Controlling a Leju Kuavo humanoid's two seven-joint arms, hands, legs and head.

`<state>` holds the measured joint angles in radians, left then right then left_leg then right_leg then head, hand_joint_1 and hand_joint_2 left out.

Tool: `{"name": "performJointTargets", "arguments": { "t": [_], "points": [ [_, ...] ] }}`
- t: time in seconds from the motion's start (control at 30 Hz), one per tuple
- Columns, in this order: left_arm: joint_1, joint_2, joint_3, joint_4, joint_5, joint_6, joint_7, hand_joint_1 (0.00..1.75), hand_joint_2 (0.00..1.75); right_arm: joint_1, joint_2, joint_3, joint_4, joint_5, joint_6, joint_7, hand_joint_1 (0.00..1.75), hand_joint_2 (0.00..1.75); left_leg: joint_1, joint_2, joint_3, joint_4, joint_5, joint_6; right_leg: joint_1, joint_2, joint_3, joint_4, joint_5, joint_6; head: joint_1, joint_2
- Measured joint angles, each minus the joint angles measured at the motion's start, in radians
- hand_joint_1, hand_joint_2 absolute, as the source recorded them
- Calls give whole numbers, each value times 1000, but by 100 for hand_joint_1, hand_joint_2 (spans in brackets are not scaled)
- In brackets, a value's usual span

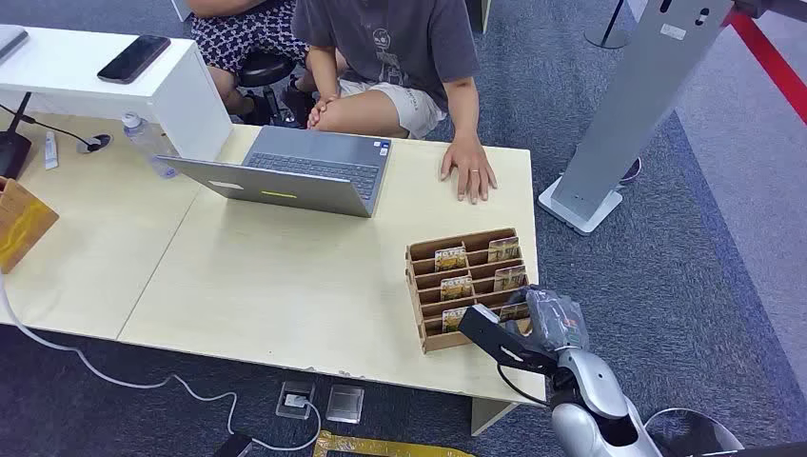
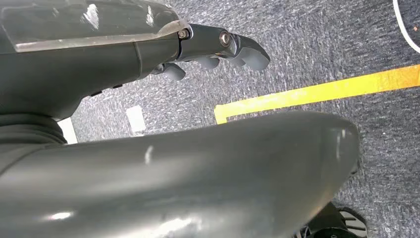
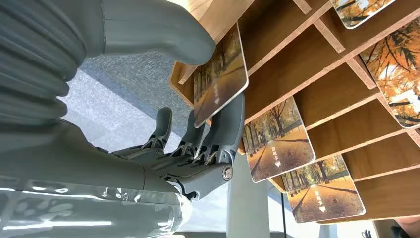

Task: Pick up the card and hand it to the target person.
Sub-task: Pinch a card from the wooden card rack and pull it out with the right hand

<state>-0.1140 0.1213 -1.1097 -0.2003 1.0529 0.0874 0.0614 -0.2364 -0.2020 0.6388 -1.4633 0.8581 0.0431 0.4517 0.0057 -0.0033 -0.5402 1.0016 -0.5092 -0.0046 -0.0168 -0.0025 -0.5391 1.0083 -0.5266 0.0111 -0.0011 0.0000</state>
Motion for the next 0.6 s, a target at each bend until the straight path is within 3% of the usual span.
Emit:
{"name": "performJointTargets", "arguments": {
  "t": [0.23, 0.4, 0.6],
  "points": [
    [0, 0, 0, 0, -3, 0, -1, 0, 0, 9, -1, -9, -4, 7, -2, 1, 98, 175, 0, 0, 0, 0, 0, 0, 0, 0, 0, 0, 0, 0, 0, 0],
    [0, 0, 0, 0, -3, -1, -3, 0, 0, 16, -1, -14, -5, 18, -11, -3, 130, 175, 0, 0, 0, 0, 0, 0, 0, 0, 0, 0, 0, 0, 0, 0],
    [0, 0, 0, 0, -3, -3, -9, 0, 0, 20, -1, -17, -5, 33, -17, -18, 149, 175, 0, 0, 0, 0, 0, 0, 0, 0, 0, 0, 0, 0, 0, 0]
  ]
}}
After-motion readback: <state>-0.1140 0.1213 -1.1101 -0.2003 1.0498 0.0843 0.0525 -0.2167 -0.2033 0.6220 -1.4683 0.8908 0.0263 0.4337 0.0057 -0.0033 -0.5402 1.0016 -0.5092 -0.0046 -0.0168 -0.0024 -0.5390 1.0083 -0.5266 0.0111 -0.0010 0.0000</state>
